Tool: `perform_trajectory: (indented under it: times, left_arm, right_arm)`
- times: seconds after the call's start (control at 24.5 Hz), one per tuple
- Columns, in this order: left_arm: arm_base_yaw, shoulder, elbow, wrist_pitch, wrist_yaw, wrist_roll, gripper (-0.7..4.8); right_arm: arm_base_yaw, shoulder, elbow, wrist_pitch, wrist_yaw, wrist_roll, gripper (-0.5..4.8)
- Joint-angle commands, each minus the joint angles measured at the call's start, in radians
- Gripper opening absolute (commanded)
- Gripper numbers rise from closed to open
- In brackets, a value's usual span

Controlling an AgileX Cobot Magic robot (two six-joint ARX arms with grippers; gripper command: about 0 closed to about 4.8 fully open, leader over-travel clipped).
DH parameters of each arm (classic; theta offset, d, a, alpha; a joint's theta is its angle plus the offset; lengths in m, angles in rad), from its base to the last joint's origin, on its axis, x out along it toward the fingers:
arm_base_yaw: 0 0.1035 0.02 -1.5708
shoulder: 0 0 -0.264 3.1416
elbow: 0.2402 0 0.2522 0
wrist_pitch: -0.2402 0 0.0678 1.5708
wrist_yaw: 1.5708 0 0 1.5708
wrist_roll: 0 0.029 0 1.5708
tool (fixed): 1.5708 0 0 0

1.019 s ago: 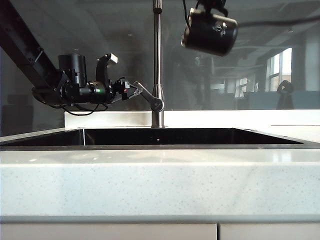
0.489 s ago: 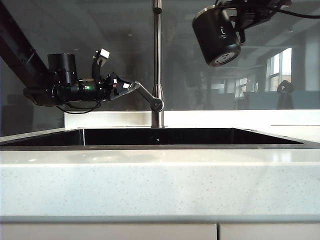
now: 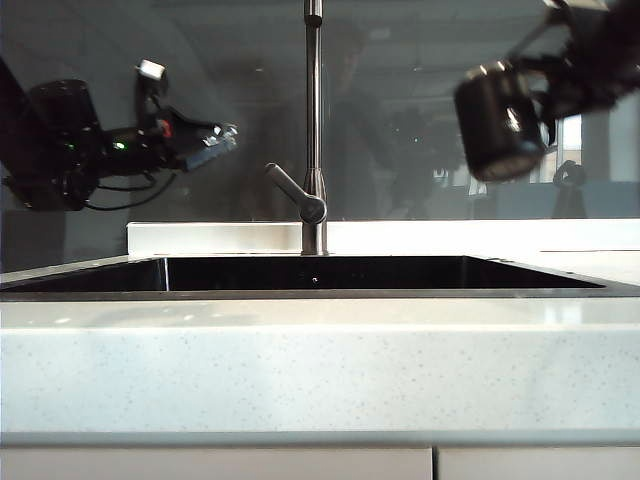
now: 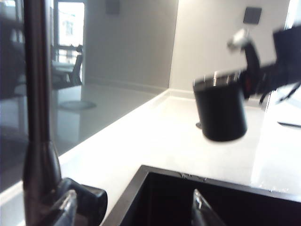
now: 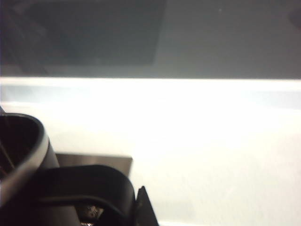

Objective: Pick up the mug next to the sink, go to the faucet to get some water, pour the water into the sink, and finally put the mug back to its place.

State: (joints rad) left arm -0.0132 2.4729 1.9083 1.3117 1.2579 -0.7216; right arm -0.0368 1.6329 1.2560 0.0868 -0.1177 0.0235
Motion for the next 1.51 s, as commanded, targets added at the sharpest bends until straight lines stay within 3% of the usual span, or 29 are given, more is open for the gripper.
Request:
perform_trajectory:
  times: [0.04, 0.29, 0.37, 0.45, 0.69, 0.77, 1.02, 1.51]
  left_arm:
    - [0.012, -0.009, 0.004, 0.144, 0.012, -0.14, 3.09]
    - [0.009, -0.013, 0.004, 0.143, 0.026, -0.215, 3.09]
    - [0.004, -0.013, 0.004, 0.142, 0.02, -0.285, 3.09]
    - [0.004, -0.013, 0.004, 0.141, 0.021, -0.285, 3.09]
    - [0.004, -0.012, 0.004, 0.122, 0.021, -0.29, 3.09]
    - [0.004, -0.012, 0.004, 0.122, 0.016, -0.341, 3.09]
    - [-0.019, -0.012, 0.005, 0.076, 0.021, -0.488, 3.09]
    - [-0.038, -0.012, 0.005, 0.051, 0.018, -0.491, 3.09]
  right_arm:
    - [-0.04, -0.03, -0.138, 0.24, -0.067, 0.036, -0.01]
    - [-0.128, -0.05, -0.414, 0.607, -0.085, 0.09, -0.01]
    - [-0.161, -0.05, -0.452, 0.637, -0.123, 0.089, -0.01]
    - [-0.204, -0.049, -0.474, 0.655, -0.212, 0.081, -0.01]
    - [-0.285, -0.04, -0.512, 0.721, -0.278, 0.064, -0.01]
    - [-0.288, -0.026, -0.524, 0.759, -0.305, 0.052, -0.01]
    - [-0.274, 0.059, -0.524, 0.915, -0.303, 0.055, -0.01]
    - [-0.274, 0.131, -0.524, 0.991, -0.281, 0.055, -0.01]
